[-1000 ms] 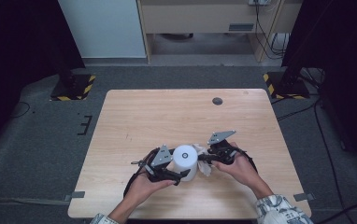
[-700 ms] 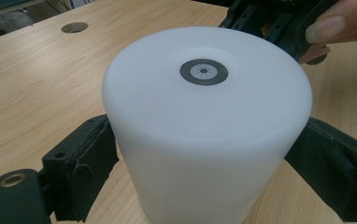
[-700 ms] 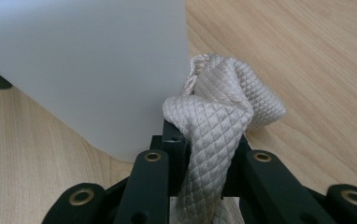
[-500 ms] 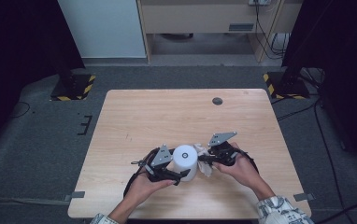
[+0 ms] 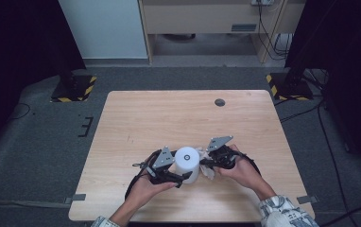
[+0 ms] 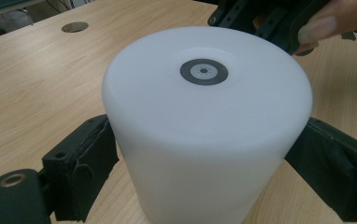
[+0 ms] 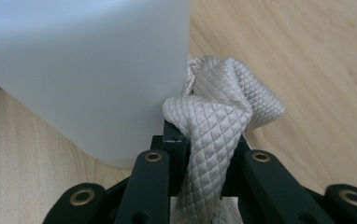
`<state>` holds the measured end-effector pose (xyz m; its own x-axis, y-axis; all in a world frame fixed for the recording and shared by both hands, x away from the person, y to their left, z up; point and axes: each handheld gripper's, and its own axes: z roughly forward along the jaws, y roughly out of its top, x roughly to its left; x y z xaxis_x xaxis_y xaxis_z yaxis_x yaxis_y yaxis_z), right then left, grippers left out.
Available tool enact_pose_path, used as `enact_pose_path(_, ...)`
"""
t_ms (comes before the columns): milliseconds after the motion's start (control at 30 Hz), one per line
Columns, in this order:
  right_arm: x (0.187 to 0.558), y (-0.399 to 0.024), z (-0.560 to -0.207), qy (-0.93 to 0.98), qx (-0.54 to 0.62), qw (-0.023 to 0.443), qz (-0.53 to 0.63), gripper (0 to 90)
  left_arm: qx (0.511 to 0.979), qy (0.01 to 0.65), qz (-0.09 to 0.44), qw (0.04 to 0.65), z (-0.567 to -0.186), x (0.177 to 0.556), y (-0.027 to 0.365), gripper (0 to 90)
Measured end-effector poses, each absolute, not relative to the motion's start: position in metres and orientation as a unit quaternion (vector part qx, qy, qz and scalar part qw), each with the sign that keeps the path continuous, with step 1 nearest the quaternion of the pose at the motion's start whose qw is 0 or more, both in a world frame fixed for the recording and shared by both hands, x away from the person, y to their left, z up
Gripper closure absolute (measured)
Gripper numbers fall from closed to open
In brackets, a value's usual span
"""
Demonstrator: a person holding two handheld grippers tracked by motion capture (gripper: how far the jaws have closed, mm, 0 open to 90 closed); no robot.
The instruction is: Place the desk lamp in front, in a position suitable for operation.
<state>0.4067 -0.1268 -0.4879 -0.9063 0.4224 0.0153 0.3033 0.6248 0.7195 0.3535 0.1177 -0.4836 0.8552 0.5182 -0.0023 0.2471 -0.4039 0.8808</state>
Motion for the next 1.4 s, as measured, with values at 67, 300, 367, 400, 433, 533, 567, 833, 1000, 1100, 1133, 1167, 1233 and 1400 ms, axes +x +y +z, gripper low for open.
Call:
enact_pose_path(67, 0.406, -0.128, -0.481, 0.895, 0.199, 0.081, 0.39, 78.3, 0.827, 0.232, 0.137, 0.494, -0.484, 0.353, 0.118, 9.0)
enact_pose_path(300, 0.405, -0.131, -0.458, 0.885, 0.182, 0.1, 0.417, 78.3, 0.826, 0.232, 0.136, 0.495, -0.484, 0.354, 0.118, 9.0)
enact_pose_path(367, 0.406, -0.13, -0.46, 0.885, 0.182, 0.1, 0.416, 78.3, 0.826, 0.233, 0.136, 0.495, -0.484, 0.354, 0.118, 9.0)
enact_pose_path(400, 0.406, -0.13, -0.462, 0.887, 0.183, 0.099, 0.413, 78.4, 0.826, 0.233, 0.136, 0.495, -0.484, 0.354, 0.118, 9.0)
enact_pose_path(433, 0.407, -0.129, -0.465, 0.888, 0.184, 0.098, 0.409, 78.4, 0.826, 0.232, 0.136, 0.494, -0.484, 0.354, 0.118, 9.0)
enact_pose_path(533, 0.407, -0.127, -0.477, 0.895, 0.187, 0.094, 0.394, 78.4, 0.826, 0.233, 0.136, 0.495, -0.484, 0.354, 0.118, 9.0)
enact_pose_path(567, 0.408, -0.126, -0.48, 0.897, 0.188, 0.092, 0.389, 78.3, 0.826, 0.233, 0.136, 0.495, -0.484, 0.354, 0.118, 9.0)
enact_pose_path(833, 0.407, -0.123, -0.488, 0.903, 0.187, 0.094, 0.375, 78.3, 0.826, 0.233, 0.136, 0.495, -0.484, 0.354, 0.118, 9.0)
enact_pose_path(1000, 0.405, -0.128, -0.473, 0.893, 0.184, 0.1, 0.399, 78.3, 0.826, 0.233, 0.136, 0.494, -0.484, 0.354, 0.118, 9.0)
enact_pose_path(1100, 0.405, -0.13, -0.463, 0.886, 0.182, 0.104, 0.414, 78.2, 0.826, 0.233, 0.136, 0.495, -0.484, 0.354, 0.118, 9.0)
enact_pose_path(1133, 0.406, -0.13, -0.461, 0.883, 0.181, 0.106, 0.419, 78.3, 0.826, 0.233, 0.136, 0.495, -0.484, 0.354, 0.118, 9.0)
enact_pose_path(1167, 0.405, -0.13, -0.46, 0.883, 0.181, 0.106, 0.419, 78.3, 0.826, 0.233, 0.136, 0.495, -0.484, 0.354, 0.118, 9.0)
enact_pose_path(1233, 0.406, -0.13, -0.46, 0.884, 0.181, 0.107, 0.418, 78.3, 0.826, 0.233, 0.136, 0.495, -0.484, 0.354, 0.118, 9.0)
enact_pose_path(1400, 0.408, -0.126, -0.475, 0.896, 0.181, 0.098, 0.393, 78.3, 0.826, 0.233, 0.136, 0.494, -0.484, 0.354, 0.118, 9.0)
